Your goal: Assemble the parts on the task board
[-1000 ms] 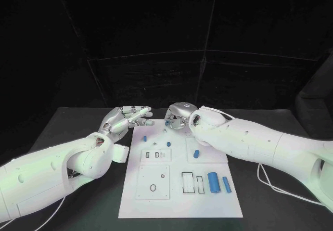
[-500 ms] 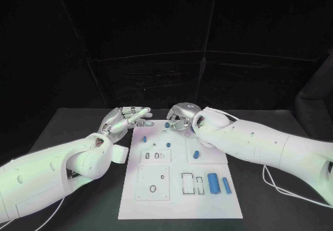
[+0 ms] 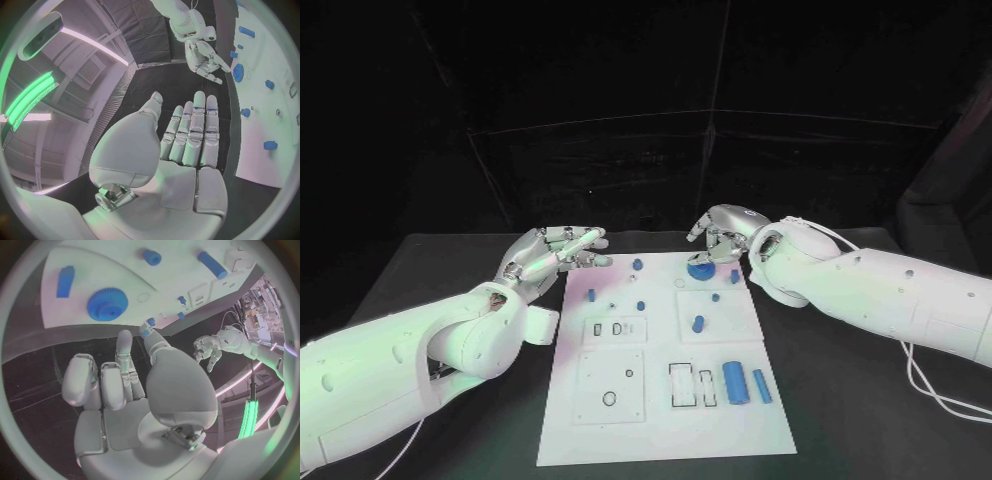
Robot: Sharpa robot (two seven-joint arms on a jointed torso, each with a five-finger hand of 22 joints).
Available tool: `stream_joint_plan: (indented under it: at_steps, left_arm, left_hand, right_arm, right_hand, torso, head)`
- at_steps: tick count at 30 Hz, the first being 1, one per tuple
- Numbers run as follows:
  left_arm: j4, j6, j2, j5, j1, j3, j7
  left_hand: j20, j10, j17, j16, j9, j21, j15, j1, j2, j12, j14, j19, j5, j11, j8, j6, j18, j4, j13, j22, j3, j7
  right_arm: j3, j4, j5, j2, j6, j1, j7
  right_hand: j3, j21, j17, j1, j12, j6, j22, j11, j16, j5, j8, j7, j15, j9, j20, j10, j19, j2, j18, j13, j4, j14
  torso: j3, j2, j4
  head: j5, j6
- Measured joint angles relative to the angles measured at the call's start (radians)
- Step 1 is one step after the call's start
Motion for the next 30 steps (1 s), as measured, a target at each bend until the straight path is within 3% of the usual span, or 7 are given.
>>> stream_joint_plan:
  at_steps: [4,7,13,20,22,30]
  left_arm:
    - [-0.001,0.001,0.002,0.0,0.0,0.0,0.0]
    - [-0.003,0.001,0.003,0.0,0.0,0.0,-0.001]
    - [-0.009,0.002,0.006,0.0,0.0,-0.001,-0.001]
    - [-0.013,0.003,0.009,0.0,0.0,-0.002,-0.002]
    - [-0.014,0.004,0.009,0.0,0.0,-0.002,-0.002]
    - [-0.016,0.005,0.011,0.0,0.0,-0.003,-0.002]
  left_hand:
    - [0.0,0.0,0.0,0.0,0.0,0.0,0.0,0.0,0.0,0.0,0.0,0.0,0.0,0.0,0.0,0.0,0.0,0.0,0.0,0.0,0.0,0.0]
    - [0.0,0.0,0.0,0.0,0.0,0.0,0.0,0.0,0.0,0.0,0.0,0.0,0.0,0.0,0.0,0.0,0.0,0.0,0.0,0.0,0.0,0.0]
    - [0.0,0.0,0.0,0.0,0.0,0.0,0.0,0.0,0.0,0.0,0.0,0.0,0.0,0.0,0.0,0.0,0.0,0.0,0.0,0.0,0.0,0.0]
    - [0.0,0.0,0.0,0.0,0.0,0.0,0.0,0.0,0.0,0.0,0.0,0.0,0.0,0.0,0.0,0.0,0.0,0.0,0.0,-0.001,0.0,0.0]
    - [0.0,0.0,0.0,0.0,0.0,0.0,0.0,0.0,0.0,0.0,0.0,0.0,0.0,0.0,0.0,0.0,0.0,0.0,0.0,-0.001,0.0,0.0]
    - [0.0,0.0,0.0,0.0,0.0,0.0,0.0,0.0,0.0,0.0,0.0,0.0,0.0,0.0,0.0,0.0,0.0,0.0,0.0,-0.001,0.0,0.0]
  right_arm:
    - [0.001,0.0,0.024,-0.018,0.041,0.0,-0.035]
    - [0.002,-0.001,0.034,-0.02,0.064,0.0,-0.052]
    - [0.002,-0.017,0.046,-0.008,0.115,0.001,-0.08]
    - [0.002,-0.039,0.049,0.016,0.147,0.0,-0.094]
    - [0.002,-0.047,0.049,0.022,0.151,0.0,-0.096]
    - [0.002,-0.064,0.044,0.033,0.154,0.0,-0.1]
  right_hand:
    - [-0.054,0.018,0.062,0.011,0.26,-0.009,0.034,0.006,0.03,0.0,0.004,0.009,0.001,0.0,0.006,0.008,0.005,0.01,0.0,0.288,0.054,0.0]
    - [-0.078,0.026,0.088,0.028,0.328,-0.012,0.047,0.005,0.041,0.0,0.007,0.012,0.008,0.0,0.009,0.009,0.009,0.006,0.0,0.367,0.078,0.0]
    - [-0.11,0.038,0.136,0.061,0.432,-0.027,0.065,0.019,0.062,0.0,0.007,0.02,0.015,-0.001,0.012,0.024,0.012,0.0,0.0,0.491,0.128,0.0]
    - [-0.113,0.043,0.144,0.086,0.477,-0.028,0.075,0.017,0.068,0.003,0.012,0.021,0.015,-0.001,0.016,0.036,0.016,0.006,0.0,0.546,0.144,0.0]
    - [-0.113,0.044,0.144,0.086,0.485,-0.028,0.078,0.019,0.07,0.005,0.015,0.021,0.015,-0.001,0.016,0.038,0.016,0.007,-0.016,0.555,0.144,0.0]
    - [-0.11,0.049,0.144,0.1,0.52,-0.024,0.086,0.017,0.076,0.025,0.023,0.017,0.015,-0.001,0.016,0.054,0.016,0.021,-0.015,0.593,0.147,0.0]
  torso:
    - [0.0008,0.0,-0.0026]
    - [0.0008,0.001,-0.0024]
    - [0.0012,0.002,-0.0008]
    - [0.0011,0.003,-0.0007]
    - [0.0008,0.003,-0.0007]
    - [0.0001,0.003,-0.0001]
  head:
    - [-0.001,0.002]
    - [-0.004,0.002]
    - [-0.004,-0.002]
    - [-0.003,-0.003]
    - [-0.003,-0.004]
    - [-0.003,-0.006]
